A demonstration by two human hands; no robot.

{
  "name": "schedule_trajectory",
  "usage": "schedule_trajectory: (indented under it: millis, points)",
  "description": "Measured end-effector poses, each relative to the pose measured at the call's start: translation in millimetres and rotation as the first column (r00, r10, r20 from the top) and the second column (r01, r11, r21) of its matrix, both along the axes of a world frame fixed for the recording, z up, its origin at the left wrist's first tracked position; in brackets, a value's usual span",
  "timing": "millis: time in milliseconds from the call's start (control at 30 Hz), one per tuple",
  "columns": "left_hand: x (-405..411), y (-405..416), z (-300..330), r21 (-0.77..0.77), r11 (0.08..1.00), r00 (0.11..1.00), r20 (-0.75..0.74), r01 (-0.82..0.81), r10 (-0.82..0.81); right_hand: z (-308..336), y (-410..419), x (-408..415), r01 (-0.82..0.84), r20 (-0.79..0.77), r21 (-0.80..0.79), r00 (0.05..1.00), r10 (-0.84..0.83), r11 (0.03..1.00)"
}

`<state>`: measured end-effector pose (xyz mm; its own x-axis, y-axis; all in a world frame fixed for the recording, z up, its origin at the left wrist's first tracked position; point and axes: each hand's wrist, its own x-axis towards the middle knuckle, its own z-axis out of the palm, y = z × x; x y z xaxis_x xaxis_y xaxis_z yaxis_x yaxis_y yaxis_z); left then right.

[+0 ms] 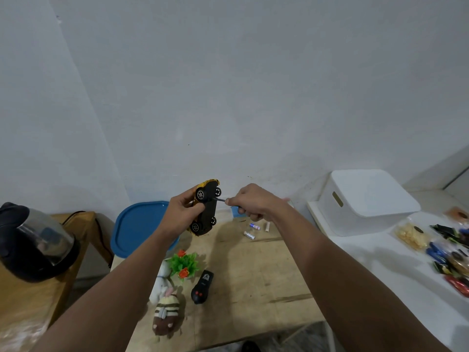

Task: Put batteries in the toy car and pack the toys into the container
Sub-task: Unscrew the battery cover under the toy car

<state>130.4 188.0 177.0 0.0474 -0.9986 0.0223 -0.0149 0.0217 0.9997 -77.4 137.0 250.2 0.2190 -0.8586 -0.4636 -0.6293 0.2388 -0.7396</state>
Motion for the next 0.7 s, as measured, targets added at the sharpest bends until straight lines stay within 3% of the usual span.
schedule_trajectory:
  millis: [133, 367, 700]
  points:
    - [-1.8, 2.2, -2.7, 0.018, 1.0, 1.0, 0.009, 0.025, -0.025, 7.1, 0.8, 3.7, -0.041, -0.149, -0.161, 0.989, 0.017, 0.986]
    - [-2.1, 6.2, -4.8, 0.043, 0.999, 0.999, -0.024, 0.022, -0.021, 7.5, 0.1, 9.3, -0.121, -0.261, -0.153, 0.962, 0.078, 0.981]
    - [-5.7, 9.3, -8.4, 0.099, 0.995, 0.998, -0.062, 0.024, -0.018, 19.4, 0.7, 11.8, -0.157, -0.299, -0.153, 0.949, 0.106, 0.976]
